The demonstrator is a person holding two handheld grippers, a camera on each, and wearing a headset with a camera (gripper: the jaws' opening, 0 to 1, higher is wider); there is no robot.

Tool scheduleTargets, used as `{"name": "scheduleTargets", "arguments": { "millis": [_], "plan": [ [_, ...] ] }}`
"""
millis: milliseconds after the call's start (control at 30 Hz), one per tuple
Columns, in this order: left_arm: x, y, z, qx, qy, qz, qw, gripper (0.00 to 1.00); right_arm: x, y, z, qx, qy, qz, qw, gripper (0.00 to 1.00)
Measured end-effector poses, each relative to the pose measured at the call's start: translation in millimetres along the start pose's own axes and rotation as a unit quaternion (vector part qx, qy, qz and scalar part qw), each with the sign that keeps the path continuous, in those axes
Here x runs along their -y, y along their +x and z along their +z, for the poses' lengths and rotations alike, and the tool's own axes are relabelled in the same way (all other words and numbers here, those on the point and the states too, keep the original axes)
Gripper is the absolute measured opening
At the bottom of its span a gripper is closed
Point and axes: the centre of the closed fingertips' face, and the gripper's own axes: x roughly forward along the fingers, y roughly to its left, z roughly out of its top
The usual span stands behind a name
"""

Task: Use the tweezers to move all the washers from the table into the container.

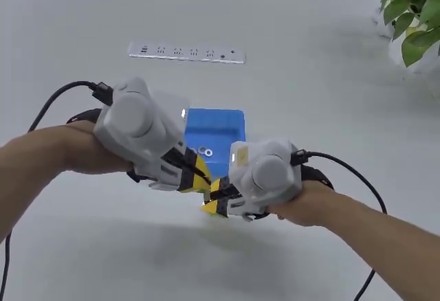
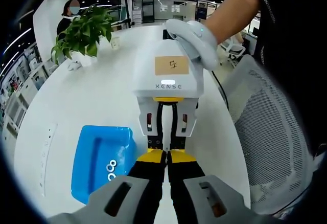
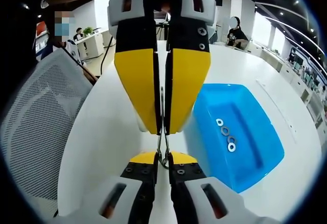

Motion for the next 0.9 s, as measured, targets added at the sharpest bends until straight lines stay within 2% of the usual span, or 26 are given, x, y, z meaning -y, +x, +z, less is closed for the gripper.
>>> {"name": "scheduleTargets", "arguments": {
  "millis": [400, 900],
  "plan": [
    [2.0, -1.8, 0.0, -0.005, 0.003, 0.0, 1.0, 0.05, -2.9, 0.0, 2.1, -0.001, -0.001, 0.001, 1.0, 0.1],
    [3.9, -20.0, 8.8, -0.003, 0.0, 0.008, 1.0, 0.05, -3.3, -8.9, 19.8, 0.003, -0.012, 0.004, 0.9999, 0.1]
  ]
}}
